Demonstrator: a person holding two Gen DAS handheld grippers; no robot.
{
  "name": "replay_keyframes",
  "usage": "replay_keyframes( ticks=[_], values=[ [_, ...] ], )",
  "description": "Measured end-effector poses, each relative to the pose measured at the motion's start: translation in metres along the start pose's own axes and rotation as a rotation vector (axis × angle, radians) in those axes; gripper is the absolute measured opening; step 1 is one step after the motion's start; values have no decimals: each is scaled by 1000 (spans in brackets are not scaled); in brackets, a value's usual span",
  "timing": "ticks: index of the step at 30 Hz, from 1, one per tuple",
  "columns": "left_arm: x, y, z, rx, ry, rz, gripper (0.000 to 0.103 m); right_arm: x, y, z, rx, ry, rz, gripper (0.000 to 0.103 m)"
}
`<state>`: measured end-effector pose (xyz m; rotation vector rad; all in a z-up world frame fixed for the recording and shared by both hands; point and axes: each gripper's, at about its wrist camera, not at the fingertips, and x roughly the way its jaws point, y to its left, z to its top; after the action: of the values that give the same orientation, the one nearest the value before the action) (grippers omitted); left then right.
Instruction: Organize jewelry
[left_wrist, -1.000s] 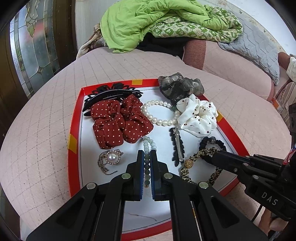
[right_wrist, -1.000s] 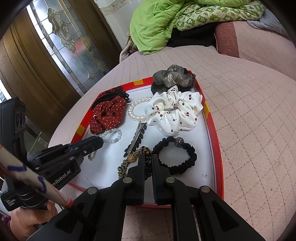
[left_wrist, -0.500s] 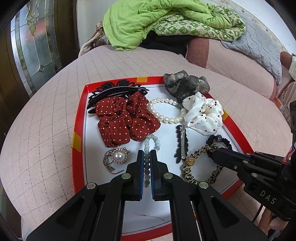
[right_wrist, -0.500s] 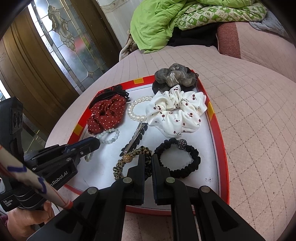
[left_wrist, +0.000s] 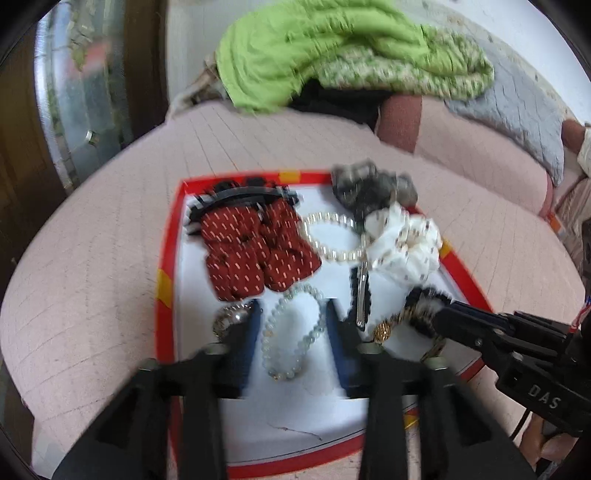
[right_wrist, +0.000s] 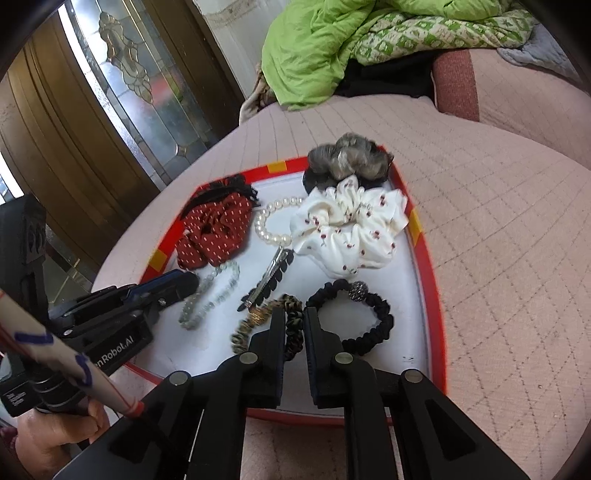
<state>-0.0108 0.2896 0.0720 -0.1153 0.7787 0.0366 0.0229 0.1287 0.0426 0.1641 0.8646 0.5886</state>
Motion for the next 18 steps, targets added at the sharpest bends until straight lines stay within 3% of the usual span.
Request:
replay_keyframes(
  ticks=[1,3,4,5,6,7,8,10,13,16,18],
  values=[
    [-9,-1,1,-4,-33,-3,40,-11,0,0,1,-28,-4,26],
    [-38,-6,-1,-16,-130,15,47,-30,3,1,-22,-76,-44,29],
    [-55,-10,-6,-15,-183,29,65,-49,10,-3,-60,-126,-89,31],
    [-68,-12,-11,-15,-221,33,87,-62,14,-7,-80,-158,-108,43],
    [-85,-14,-19,-16,-266,36,96,-78,19,-14,-98,-196,-132,53],
    [-102,-16,-29,-17,-308,39,103,-91,23,-22,-117,-231,-166,71],
    [-112,-17,-35,-14,-332,37,103,-102,29,-30,-141,-261,-201,80],
    [-129,-18,-44,-22,-355,37,103,-117,37,-48,-188,-283,-242,82],
    [-137,-18,-50,-40,-313,67,103,-127,39,-66,-192,-267,-283,85],
    [-136,-16,-52,-60,-271,146,103,-133,38,-76,-191,-263,-316,87],
    [-136,-12,-54,-69,-256,151,103,-136,40,-79,-202,-272,-341,89]
  ],
)
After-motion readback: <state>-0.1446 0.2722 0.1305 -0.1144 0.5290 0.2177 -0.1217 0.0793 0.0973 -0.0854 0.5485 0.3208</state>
